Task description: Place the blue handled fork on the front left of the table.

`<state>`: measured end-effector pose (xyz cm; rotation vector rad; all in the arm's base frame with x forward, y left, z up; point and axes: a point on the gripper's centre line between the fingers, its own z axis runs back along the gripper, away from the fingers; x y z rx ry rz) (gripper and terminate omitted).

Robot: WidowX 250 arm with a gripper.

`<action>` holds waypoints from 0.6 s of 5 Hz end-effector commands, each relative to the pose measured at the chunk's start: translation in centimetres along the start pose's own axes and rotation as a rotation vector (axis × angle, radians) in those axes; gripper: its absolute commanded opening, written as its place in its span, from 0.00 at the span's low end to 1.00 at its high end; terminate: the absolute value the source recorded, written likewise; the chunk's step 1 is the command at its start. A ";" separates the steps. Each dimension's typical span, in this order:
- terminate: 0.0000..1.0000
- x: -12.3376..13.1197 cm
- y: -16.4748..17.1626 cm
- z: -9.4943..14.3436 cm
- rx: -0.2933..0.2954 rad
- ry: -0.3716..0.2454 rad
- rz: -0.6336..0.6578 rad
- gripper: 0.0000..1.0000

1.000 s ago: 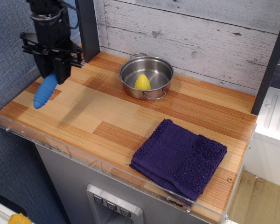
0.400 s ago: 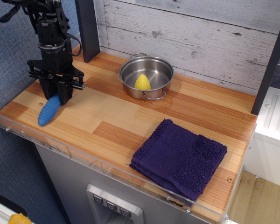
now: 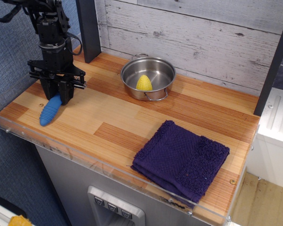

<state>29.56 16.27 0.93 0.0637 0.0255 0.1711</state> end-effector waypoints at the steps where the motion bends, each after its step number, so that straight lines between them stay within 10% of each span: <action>1: 0.00 -1.7 -1.3 5.0 -0.019 -0.112 0.012 1.00; 3: 0.00 -2.6 -2.1 12.8 -0.022 -0.281 0.042 1.00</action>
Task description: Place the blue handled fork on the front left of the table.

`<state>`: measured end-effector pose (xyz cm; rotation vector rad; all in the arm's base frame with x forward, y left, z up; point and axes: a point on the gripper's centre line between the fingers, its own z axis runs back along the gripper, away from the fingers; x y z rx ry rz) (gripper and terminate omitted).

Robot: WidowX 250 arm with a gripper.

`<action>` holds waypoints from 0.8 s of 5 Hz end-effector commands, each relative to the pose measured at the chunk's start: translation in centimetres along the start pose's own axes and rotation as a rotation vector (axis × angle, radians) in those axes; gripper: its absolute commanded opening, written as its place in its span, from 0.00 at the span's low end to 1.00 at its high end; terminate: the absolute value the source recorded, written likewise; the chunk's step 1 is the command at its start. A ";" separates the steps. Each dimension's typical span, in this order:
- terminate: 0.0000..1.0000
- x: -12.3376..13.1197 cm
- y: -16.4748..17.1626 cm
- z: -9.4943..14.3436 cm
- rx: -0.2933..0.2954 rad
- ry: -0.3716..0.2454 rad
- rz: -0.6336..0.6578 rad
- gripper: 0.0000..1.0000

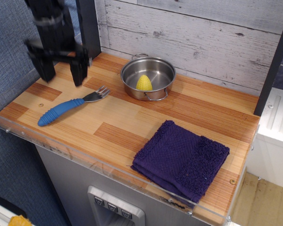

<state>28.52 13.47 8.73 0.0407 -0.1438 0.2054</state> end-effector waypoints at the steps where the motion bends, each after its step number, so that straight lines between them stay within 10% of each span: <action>1: 0.00 -0.2 -1.4 7.2 0.000 -0.168 -0.006 1.00; 2: 0.00 -0.3 -3.7 8.4 -0.006 -0.193 -0.025 1.00; 4: 0.00 -0.4 -8.0 7.8 -0.104 -0.034 -0.160 1.00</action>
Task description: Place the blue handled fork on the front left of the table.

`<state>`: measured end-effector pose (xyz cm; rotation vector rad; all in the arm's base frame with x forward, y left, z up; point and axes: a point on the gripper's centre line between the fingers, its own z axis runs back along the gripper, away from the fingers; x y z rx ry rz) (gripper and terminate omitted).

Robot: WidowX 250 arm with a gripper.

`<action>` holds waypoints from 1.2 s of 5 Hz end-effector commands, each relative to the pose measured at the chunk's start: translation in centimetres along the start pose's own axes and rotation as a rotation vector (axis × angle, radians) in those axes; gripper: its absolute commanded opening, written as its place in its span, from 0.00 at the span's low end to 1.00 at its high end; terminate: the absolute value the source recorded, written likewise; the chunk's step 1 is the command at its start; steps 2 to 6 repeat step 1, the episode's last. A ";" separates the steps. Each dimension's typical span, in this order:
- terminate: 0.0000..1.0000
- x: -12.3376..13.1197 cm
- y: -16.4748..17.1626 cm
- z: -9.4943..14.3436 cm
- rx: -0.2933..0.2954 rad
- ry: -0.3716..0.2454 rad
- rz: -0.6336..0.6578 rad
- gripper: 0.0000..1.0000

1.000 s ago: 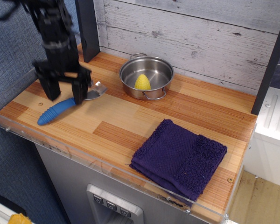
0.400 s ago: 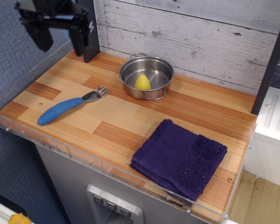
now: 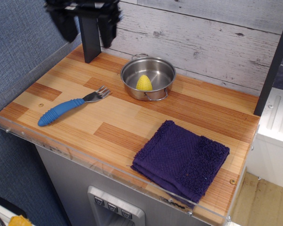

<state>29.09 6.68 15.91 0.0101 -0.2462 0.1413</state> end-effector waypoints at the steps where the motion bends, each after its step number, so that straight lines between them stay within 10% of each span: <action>1: 1.00 -0.6 -2.2 0.4 -0.096 0.095 -0.163 1.00; 6: 1.00 -0.6 -2.2 0.4 -0.096 0.095 -0.163 1.00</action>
